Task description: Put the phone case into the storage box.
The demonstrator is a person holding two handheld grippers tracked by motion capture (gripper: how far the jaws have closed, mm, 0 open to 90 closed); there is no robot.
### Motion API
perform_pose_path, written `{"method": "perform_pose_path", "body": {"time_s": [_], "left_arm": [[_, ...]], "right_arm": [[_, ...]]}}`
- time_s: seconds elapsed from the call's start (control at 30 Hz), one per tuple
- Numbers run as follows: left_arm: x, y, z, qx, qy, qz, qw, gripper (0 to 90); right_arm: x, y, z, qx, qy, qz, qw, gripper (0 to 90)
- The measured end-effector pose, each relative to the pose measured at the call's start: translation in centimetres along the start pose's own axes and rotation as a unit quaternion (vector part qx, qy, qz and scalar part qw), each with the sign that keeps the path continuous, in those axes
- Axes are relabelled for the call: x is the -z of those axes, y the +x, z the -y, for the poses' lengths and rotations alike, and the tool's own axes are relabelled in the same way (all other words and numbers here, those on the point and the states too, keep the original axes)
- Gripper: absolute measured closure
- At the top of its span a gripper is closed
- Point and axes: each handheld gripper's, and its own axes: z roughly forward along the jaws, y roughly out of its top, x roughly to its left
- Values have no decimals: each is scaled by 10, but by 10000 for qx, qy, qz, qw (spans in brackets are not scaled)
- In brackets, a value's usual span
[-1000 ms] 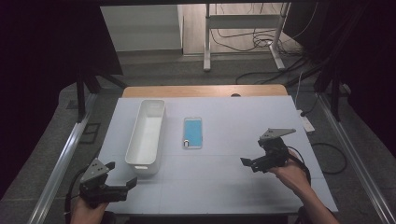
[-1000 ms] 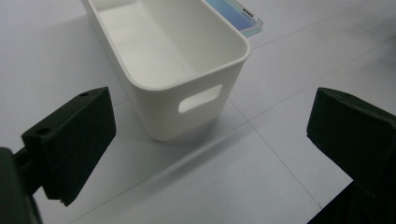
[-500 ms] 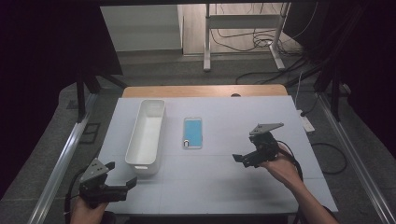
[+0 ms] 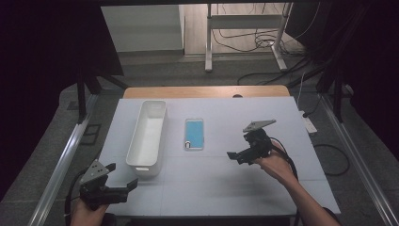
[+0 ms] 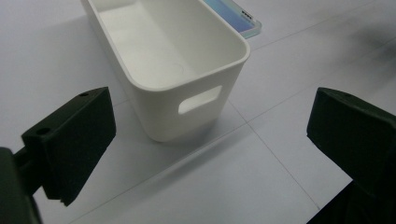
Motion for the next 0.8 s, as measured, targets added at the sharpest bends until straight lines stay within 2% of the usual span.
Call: {"method": "perform_pose_path", "body": {"time_s": [0.3, 0.53, 0.8], "left_arm": [[0, 0, 0, 2, -4, 0, 10000, 21], [0, 0, 0, 4, -16, -6, 10000, 21], [1, 0, 0, 3, -30, 6, 10000, 20]], "right_arm": [[-10, 1, -8, 6, 72, -10, 10000, 0], [-19, 2, -15, 16, 85, -163, 9998, 0], [-32, 4, -20, 154, 147, -173, 9996, 0]]}}
